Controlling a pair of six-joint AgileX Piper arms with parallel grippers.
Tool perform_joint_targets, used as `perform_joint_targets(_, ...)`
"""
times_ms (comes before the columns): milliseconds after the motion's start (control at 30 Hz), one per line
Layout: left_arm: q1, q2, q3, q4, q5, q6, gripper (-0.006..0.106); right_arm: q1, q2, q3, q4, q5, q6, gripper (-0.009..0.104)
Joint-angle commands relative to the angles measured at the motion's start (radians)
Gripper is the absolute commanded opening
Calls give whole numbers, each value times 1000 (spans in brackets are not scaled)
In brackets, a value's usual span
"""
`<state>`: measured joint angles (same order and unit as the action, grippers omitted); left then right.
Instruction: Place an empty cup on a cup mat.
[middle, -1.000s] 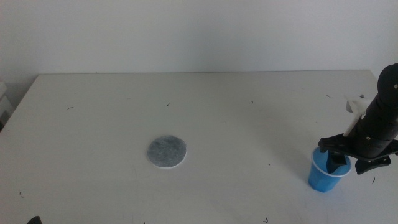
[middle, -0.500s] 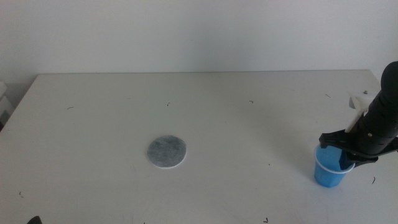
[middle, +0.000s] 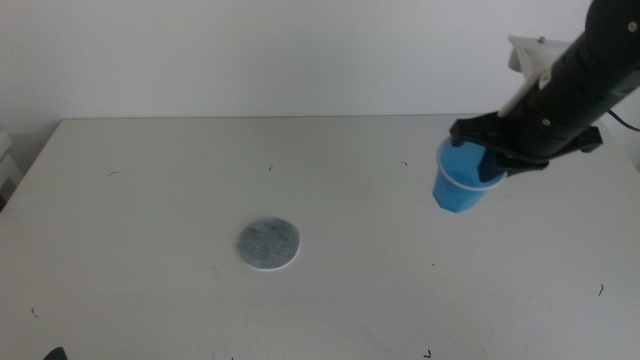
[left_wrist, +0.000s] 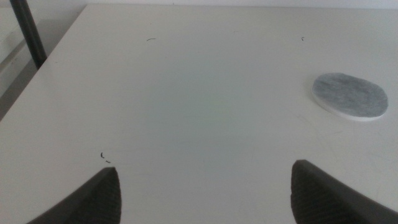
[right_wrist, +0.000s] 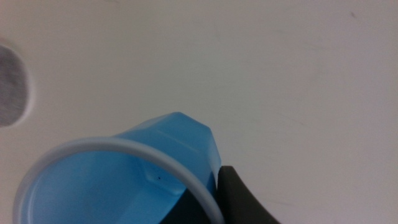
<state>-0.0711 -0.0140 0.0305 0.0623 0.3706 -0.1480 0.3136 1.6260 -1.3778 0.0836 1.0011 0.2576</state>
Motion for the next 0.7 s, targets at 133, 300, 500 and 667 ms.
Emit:
perform_joint_targets(133, 1, -13, -6, 3, -66, -10, 105, 112, 76, -250, 20, 48, 67, -1)
perform_joint_targets(300, 1, -13, -6, 3, -66, -10, 105, 194, 206, -442, 20, 93, 136, -1)
perform_joint_targets(500, 1, -13, -6, 3, -66, -10, 105, 267, 365, -631, 31, 147, 179, -1)
perform_joint_targets(667, 1, -13, -6, 3, -66, -11, 105, 313, 494, -773, 50, 168, 185, -1)
